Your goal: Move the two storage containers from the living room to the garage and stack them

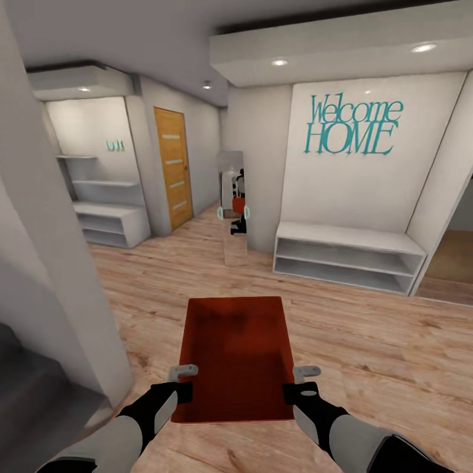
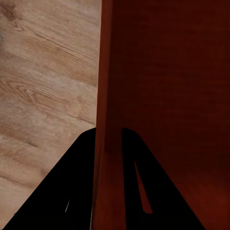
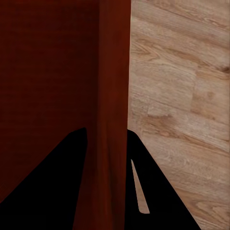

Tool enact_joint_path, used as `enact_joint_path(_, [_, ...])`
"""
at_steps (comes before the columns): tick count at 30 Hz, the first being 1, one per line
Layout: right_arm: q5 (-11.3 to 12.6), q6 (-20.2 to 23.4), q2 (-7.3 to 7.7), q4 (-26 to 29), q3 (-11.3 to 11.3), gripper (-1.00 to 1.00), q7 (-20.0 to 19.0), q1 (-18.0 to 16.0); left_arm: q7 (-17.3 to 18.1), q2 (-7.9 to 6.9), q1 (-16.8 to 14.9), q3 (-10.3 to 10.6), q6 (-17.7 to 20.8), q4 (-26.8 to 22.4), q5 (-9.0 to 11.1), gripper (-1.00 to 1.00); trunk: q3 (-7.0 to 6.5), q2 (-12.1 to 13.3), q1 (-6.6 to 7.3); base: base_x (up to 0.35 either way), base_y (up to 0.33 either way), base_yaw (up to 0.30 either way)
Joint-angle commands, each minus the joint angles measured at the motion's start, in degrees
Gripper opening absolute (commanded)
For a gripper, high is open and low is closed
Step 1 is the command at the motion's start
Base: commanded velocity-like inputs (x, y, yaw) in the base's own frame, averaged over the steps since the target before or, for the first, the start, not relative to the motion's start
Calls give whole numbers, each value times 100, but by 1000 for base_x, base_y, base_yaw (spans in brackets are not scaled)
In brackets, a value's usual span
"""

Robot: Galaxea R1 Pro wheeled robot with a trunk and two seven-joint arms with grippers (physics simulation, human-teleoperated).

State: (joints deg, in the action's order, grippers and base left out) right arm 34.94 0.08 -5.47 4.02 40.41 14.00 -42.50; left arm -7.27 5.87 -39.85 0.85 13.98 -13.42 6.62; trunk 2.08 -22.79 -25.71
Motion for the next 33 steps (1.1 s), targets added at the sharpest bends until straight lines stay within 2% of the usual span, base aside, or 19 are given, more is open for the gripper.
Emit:
enact_joint_path(1, [92, 0, 17, -24, 1, -100, 41, -2, -63, -16, -5, -6, 39, -30, -12, -100, 13, -13, -7, 322, 0, 0])
enact_joint_path(33, [92, 0, 20, -24, 2, -100, 41, -2, -61, -16, -5, -6, 35, -30, -12, -100, 13, -13, -7, 322, 0, 0])
